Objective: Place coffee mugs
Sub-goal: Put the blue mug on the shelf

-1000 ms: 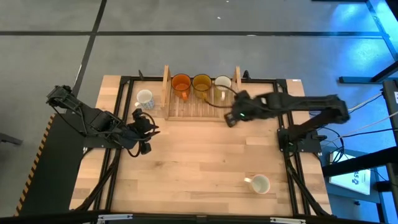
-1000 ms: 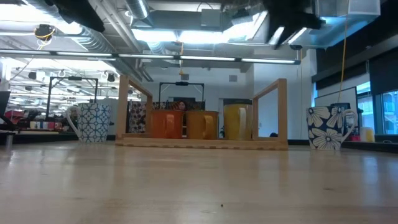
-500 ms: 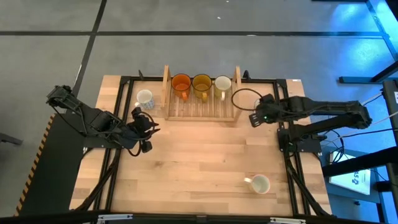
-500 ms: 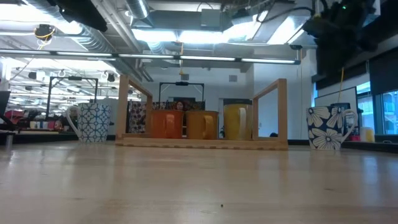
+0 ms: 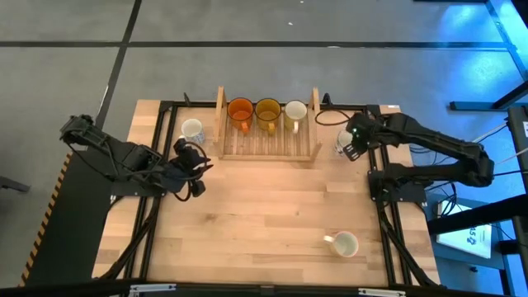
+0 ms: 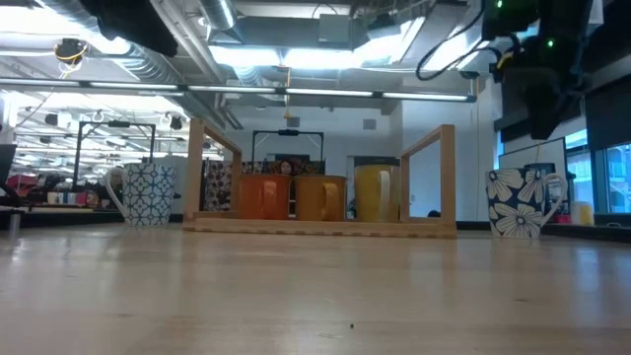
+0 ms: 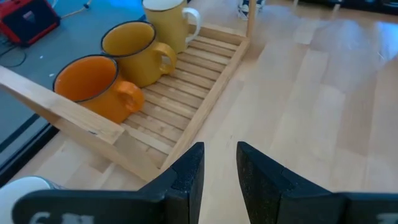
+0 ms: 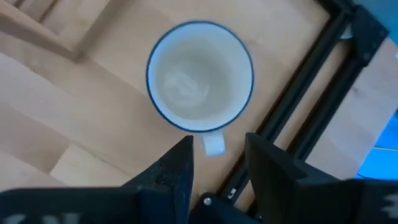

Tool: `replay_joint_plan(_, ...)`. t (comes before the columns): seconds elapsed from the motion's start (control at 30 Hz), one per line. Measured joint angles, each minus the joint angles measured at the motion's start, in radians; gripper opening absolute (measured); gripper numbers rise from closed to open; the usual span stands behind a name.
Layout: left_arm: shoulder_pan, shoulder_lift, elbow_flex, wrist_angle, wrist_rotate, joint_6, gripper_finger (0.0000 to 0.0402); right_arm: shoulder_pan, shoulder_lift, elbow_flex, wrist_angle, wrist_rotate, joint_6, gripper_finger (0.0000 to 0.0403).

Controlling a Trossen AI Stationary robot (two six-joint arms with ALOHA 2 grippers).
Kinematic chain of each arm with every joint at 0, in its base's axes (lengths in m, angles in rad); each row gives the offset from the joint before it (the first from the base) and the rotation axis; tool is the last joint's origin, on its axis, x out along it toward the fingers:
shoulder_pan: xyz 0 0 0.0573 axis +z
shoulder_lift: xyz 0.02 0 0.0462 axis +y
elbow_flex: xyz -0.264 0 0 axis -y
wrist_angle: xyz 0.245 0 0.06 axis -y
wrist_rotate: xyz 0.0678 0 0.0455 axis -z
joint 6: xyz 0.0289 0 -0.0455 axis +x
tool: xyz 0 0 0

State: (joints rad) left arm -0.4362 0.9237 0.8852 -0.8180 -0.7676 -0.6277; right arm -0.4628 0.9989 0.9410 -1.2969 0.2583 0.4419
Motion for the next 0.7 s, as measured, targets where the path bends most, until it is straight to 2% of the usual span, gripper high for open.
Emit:
replay_joint_plan(0.13,0.012,0.0,0.0,0.001,0.001,-0.005,0.0088,-0.095,0.0,-0.072,0.029,-0.072,-0.095,0.0131)
replay_joint_plan(0.3,0.013,0.0,0.0,0.001,0.0,-0.026,0.0088,-0.173,0.002,-0.165,0.097,-0.095,-0.136,0.0131)
replay_joint_plan(0.7,0.013,0.0,0.0,0.001,0.002,-0.028,0.0088,-0.205,0.001,-0.203,0.155,-0.133,-0.216,0.0131)
